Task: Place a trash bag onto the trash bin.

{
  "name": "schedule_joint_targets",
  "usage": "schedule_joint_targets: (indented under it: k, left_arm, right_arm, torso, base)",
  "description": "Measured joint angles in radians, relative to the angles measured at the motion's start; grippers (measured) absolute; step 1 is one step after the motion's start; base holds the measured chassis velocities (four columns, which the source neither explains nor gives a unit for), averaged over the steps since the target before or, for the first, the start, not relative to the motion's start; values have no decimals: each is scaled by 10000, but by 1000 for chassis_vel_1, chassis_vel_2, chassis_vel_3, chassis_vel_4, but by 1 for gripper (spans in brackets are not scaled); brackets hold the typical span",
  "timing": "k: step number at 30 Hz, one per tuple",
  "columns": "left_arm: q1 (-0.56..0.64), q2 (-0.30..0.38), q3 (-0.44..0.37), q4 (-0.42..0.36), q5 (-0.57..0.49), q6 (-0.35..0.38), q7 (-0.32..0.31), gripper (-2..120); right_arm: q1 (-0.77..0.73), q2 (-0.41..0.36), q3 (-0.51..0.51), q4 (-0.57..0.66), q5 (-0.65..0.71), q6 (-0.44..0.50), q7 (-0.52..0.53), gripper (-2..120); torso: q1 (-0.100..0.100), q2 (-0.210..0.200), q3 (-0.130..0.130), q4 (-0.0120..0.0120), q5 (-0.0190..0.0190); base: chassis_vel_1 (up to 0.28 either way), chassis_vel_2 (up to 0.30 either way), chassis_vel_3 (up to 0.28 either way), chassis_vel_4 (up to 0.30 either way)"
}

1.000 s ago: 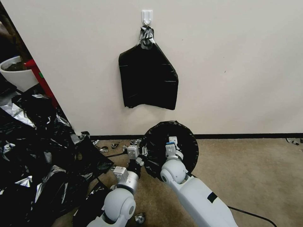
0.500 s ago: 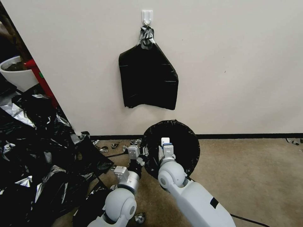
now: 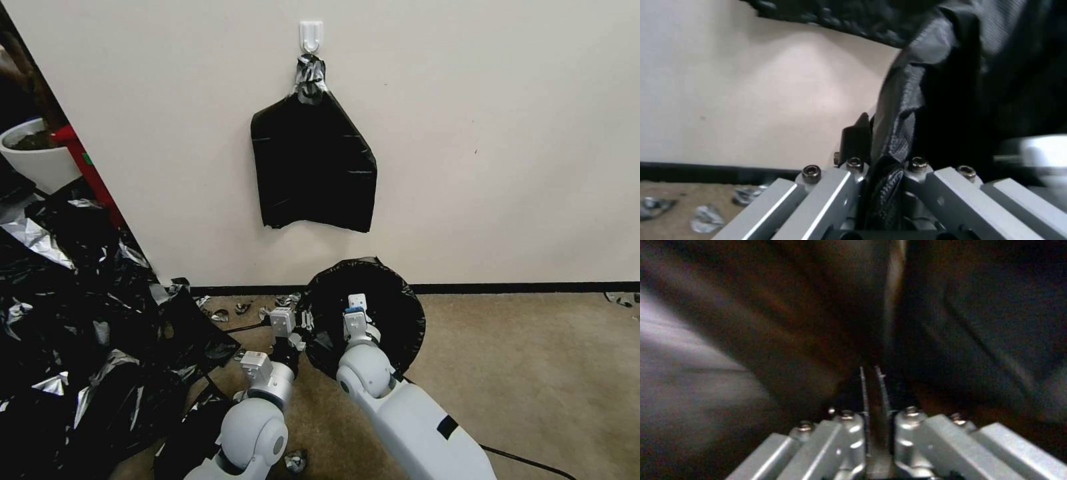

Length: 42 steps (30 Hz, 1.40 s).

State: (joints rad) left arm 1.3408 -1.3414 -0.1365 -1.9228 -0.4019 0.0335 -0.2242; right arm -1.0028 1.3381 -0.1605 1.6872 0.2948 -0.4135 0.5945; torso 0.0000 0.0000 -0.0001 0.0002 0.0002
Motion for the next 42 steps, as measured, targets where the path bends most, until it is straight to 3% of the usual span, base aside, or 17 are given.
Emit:
schedule_joint_targets:
  k: [6, 9, 11, 12, 13, 15, 16, 18, 22, 24, 28, 31, 33, 42]
  left_arm:
    - [-230, -15, -138, 185, -347, 603, -455, 3]
    - [-393, -43, -375, 72, -1114, 1861, -1249, 3]
    - [-439, -40, -456, 10, -1406, 2264, -1512, 3]
    - [-526, -8, -613, -101, -2055, 2905, -2099, 3]
    - [-526, -8, -613, -101, -2055, 2905, -2099, 3]
    - [-630, 145, -928, -355, -3222, 3939, -3176, 3]
    - [-630, 145, -928, -355, -3222, 3939, -3176, 3]
    - [-542, 405, -1148, -712, -4359, 5039, -4133, 3]
    - [-325, 656, -1617, -1228, -6332, 6257, -5153, 3]
    - [-251, 689, -1887, -1433, -7169, 6876, -5532, 8]
    - [-195, 715, -2035, -1436, -7378, 6943, -5658, 16]
    - [-5, 768, -2133, -1408, -7268, 6757, -5582, 32]
    - [54, 790, -2128, -1432, -7122, 6678, -5517, 36]
    - [1295, 1364, -2220, -2657, -4496, 5516, -3837, 70]
  right_arm:
    - [-1091, -546, -111, 1907, 165, 626, -1616, 32]
    - [-1560, -635, 292, 2596, -804, 1266, -2392, 45]
    - [-1660, -651, 480, 2753, -1207, 1523, -2592, 48]
    - [-1854, -676, 844, 3014, -1928, 2062, -3047, 55]
    - [-1854, -676, 844, 3014, -1928, 2062, -3047, 55]
    - [-2216, -671, 1677, 3463, -3450, 3266, -4011, 67]
    - [-2216, -671, 1677, 3463, -3450, 3266, -4011, 67]
    - [-2600, -494, 2518, 3948, -4430, 4106, -4596, 77]
    - [-2929, -241, 2995, 4267, -4500, 4162, -4313, 92]
    - [-3064, -171, 3029, 4290, -4392, 3996, -3903, 98]
    - [-3202, -112, 3010, 4246, -4287, 3793, -3544, 100]
    - [-3285, -11, 2958, 4050, -4000, 3706, -3276, 100]
    - [-3294, 9, 2955, 3986, -3958, 3717, -3218, 100]
    - [-3470, 180, 3107, 3715, -3522, 3839, -2310, 100]
  torso:
    - [0, 0, 0, -3, -3]
    - [0, 0, 0, -1, -3]
    - [0, 0, 0, -2, -2]
    - [0, 0, 0, -3, -2]
    - [0, 0, 0, -3, -2]
    - [0, 1, 0, -2, -2]
    - [0, 1, 0, -2, -2]
    - [0, 1, 0, -4, -2]
    - [0, 1, 0, -1, -2]
    - [0, 1, 0, -2, -2]
    - [0, 2, 0, -3, -3]
    - [0, 2, 0, -2, -3]
    - [0, 1, 0, -2, -5]
    - [0, 2, 0, 0, -2]
  base:
    - [0, 0, 0, 0]
    - [0, 0, 0, 0]
    - [0, 0, 0, 0]
    - [0, 0, 0, 0]
    - [0, 0, 0, 0]
    - [0, 0, 0, 0]
    - [0, 0, 0, 0]
    - [0, 0, 0, 0]
    - [0, 0, 0, 0]
    - [0, 0, 0, 0]
    - [0, 0, 0, 0]
    - [0, 0, 0, 0]
    - [0, 0, 0, 0]
    - [0, 0, 0, 0]
